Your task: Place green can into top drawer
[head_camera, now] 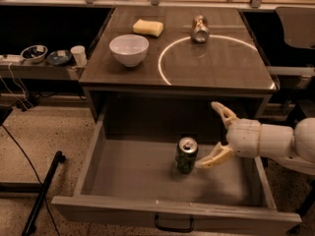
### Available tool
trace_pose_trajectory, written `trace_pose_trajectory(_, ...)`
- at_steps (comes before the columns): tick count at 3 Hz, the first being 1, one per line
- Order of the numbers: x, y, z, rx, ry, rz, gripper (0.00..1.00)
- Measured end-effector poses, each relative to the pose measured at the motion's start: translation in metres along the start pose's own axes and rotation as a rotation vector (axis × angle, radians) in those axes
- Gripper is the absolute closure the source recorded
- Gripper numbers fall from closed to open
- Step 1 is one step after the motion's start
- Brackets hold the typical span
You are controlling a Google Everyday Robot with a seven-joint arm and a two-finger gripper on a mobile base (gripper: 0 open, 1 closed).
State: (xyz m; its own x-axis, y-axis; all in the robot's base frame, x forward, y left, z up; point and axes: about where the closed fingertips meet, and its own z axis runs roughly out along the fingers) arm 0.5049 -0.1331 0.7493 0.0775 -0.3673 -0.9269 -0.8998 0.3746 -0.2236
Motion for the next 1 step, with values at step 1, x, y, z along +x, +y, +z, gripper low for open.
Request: trace_pose_trajectory(1, -0.0092, 0.0079, -0.0024, -0.048, -0.022, -0.009, 0.0)
